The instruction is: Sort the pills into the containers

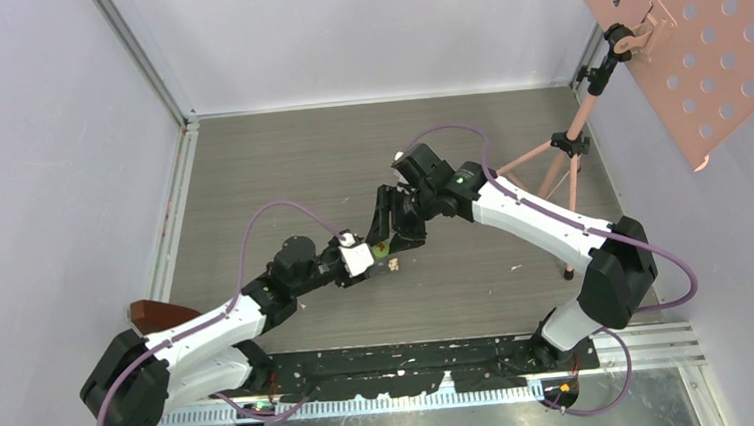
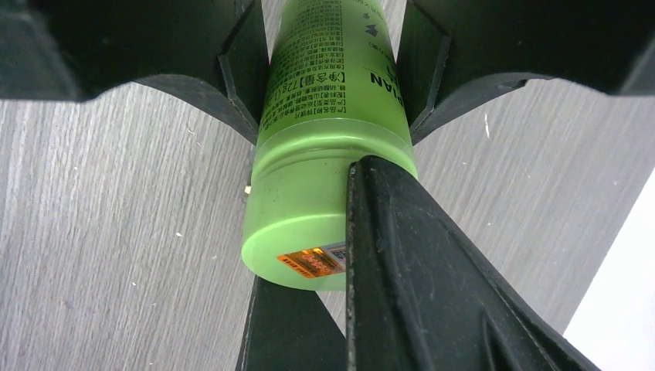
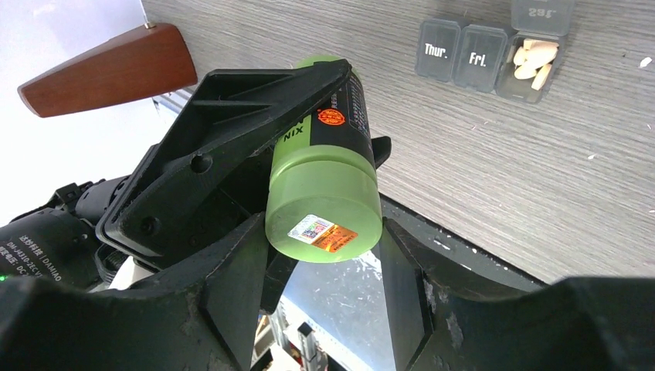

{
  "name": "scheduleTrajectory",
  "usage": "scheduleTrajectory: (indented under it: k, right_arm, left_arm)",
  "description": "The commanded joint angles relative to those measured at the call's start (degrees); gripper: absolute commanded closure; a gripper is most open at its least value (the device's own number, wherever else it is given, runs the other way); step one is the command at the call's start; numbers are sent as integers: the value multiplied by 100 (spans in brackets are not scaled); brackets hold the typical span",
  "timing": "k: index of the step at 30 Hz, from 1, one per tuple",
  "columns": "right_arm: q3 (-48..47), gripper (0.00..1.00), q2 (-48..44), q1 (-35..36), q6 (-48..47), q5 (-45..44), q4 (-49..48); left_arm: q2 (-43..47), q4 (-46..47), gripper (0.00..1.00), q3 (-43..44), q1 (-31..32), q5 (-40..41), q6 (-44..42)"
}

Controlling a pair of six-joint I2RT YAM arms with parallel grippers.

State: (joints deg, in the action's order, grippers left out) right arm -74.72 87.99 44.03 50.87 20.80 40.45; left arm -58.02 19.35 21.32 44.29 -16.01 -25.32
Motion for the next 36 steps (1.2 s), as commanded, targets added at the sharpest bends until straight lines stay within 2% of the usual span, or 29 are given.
scheduleTrajectory:
  k: [1, 7, 10, 14, 21, 24, 26, 31, 35, 36]
  right_arm:
    - [-270, 44, 103, -63, 112, -151, 127]
    - [-475, 38, 110, -123, 90, -293, 272]
    - [-619, 30, 121, -150, 27, -316, 376]
    - [-683, 25, 121, -182, -13, -330, 415]
    - [-753, 20, -2, -245, -102, -465, 452]
    - [-656, 8, -267, -341, -368, -638, 421]
    - [-457, 4, -537, -559, -658, -750, 225]
    - [248, 1, -1388, -978, -2213, -528, -605]
    - [527, 1, -1970, -1105, -3557, -8, -1133]
    - [571, 1, -2062, -1107, -3883, 396, -1376]
  left_arm:
    - [253, 1346, 100, 208, 139, -318, -323]
    - [221, 1050, 100, 277, 141, -364, -433]
    - [214, 854, 100, 243, 141, -416, -592]
    - [217, 538, 100, 280, 141, -469, -618]
    - [64, 256, 100, 378, 87, -535, -520]
    - [106, 180, 100, 417, -14, -811, -311]
    - [145, 3, 100, 477, -99, -1139, -155]
    - [46, -685, 100, 810, -290, -2307, 134]
    - [-110, -1022, 100, 1053, -354, -3024, 226]
    - [-152, -1066, 100, 1123, -368, -3181, 236]
